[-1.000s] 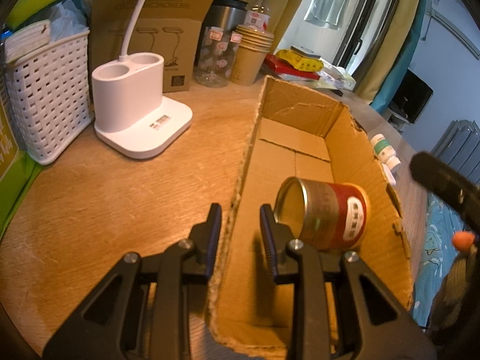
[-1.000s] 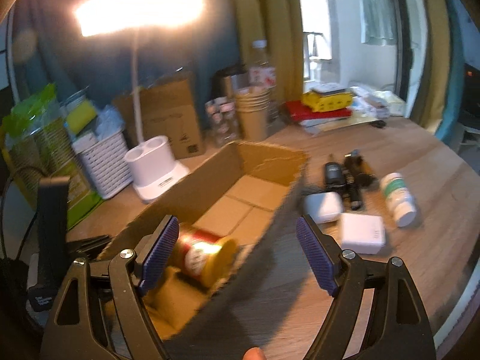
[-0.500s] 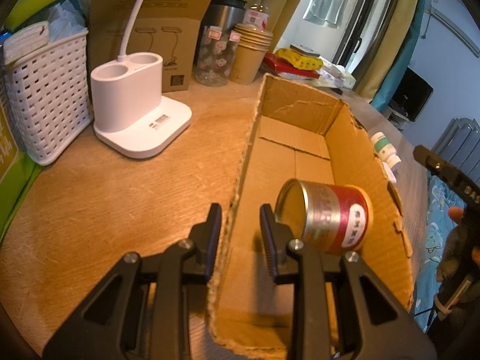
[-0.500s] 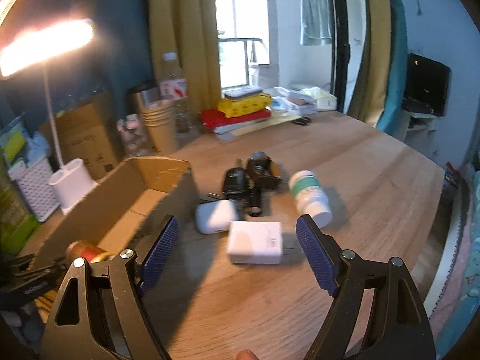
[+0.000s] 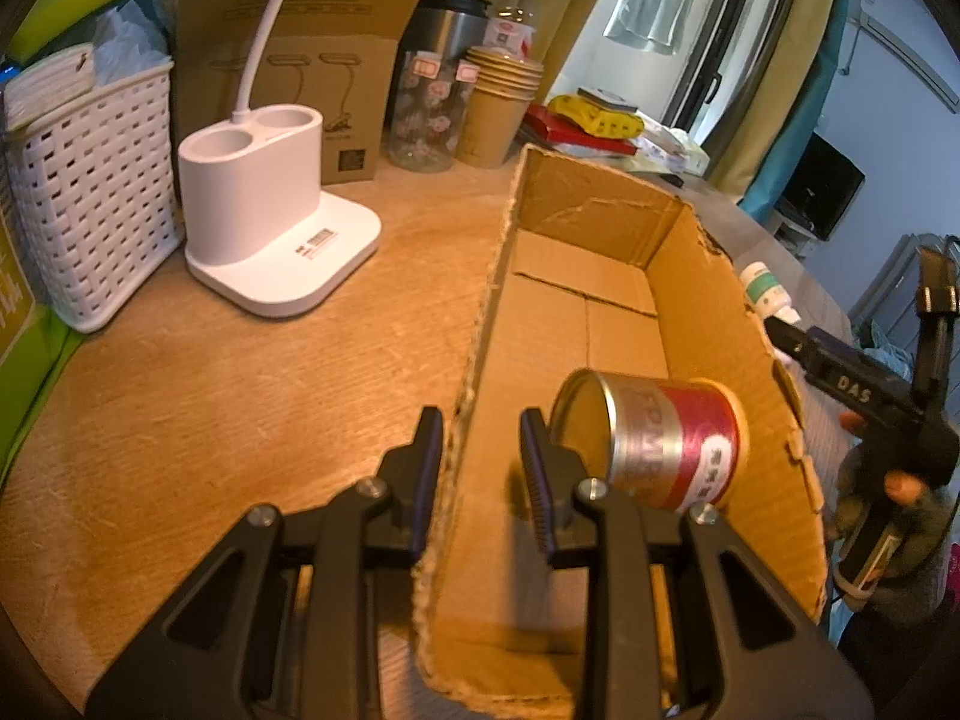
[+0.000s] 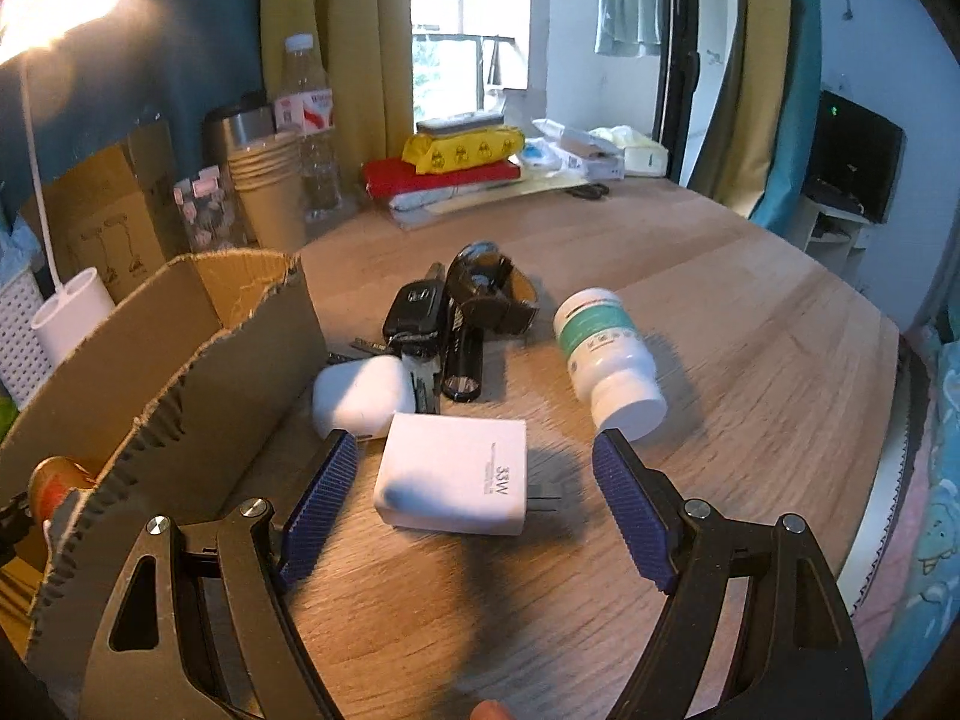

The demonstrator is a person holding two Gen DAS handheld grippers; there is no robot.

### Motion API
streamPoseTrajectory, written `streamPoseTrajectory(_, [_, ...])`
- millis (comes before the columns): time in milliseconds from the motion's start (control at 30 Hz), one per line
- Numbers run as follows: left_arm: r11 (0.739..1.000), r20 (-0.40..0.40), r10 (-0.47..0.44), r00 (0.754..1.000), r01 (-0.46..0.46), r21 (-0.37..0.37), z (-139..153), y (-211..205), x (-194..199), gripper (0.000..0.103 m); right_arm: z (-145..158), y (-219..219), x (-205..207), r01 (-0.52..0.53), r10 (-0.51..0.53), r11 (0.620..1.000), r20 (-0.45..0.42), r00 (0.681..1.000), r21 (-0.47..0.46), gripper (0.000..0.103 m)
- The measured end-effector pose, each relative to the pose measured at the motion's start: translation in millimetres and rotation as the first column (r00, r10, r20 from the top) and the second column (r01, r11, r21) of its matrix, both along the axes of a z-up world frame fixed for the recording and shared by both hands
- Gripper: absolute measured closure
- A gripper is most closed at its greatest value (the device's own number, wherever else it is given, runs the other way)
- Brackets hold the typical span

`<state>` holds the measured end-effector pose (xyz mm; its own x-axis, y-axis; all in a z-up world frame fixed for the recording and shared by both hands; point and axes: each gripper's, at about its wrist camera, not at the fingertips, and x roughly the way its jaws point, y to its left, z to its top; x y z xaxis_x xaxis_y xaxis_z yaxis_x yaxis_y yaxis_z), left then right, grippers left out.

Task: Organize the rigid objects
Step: 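Grasp the white rectangular charger with the right tool and lift it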

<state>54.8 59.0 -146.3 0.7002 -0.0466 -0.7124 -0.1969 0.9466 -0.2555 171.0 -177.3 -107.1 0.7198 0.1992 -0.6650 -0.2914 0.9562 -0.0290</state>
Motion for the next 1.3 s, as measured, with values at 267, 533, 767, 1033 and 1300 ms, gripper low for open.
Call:
streamPoseTrajectory(267, [1.0,0.0,0.0,1.0,0.0,0.001,0.1,-0.5,-0.2,0.075,-7.8,12.1,9.2,-0.027,0.025,0.998,-0.03,0.999,-0.048,0.02])
streamPoseTrajectory(533, [1.0,0.0,0.0,1.0,0.0,0.001,0.2,-0.4,-0.3,0.075,-11.9,17.7,19.8,-0.038,0.035,0.998,-0.062,0.997,-0.054,0.02])
streamPoseTrajectory(767, [1.0,0.0,-0.001,1.0,0.001,0.001,0.2,-0.4,-0.2,0.075,-16.4,20.9,25.6,-0.043,0.037,0.997,-0.095,0.995,-0.061,0.02])
streamPoseTrajectory(1033, [1.0,0.0,0.0,1.0,0.0,0.001,0.2,-0.4,-0.3,0.075,-21.9,26.5,30.8,-0.057,0.046,0.995,-0.13,0.99,-0.082,0.03])
streamPoseTrajectory(1300, [1.0,0.002,0.002,1.0,-0.002,-0.002,0.2,-0.2,-0.6,0.075,-21.6,25.1,31.8,-0.054,0.044,0.996,-0.134,0.99,-0.07,0.042])
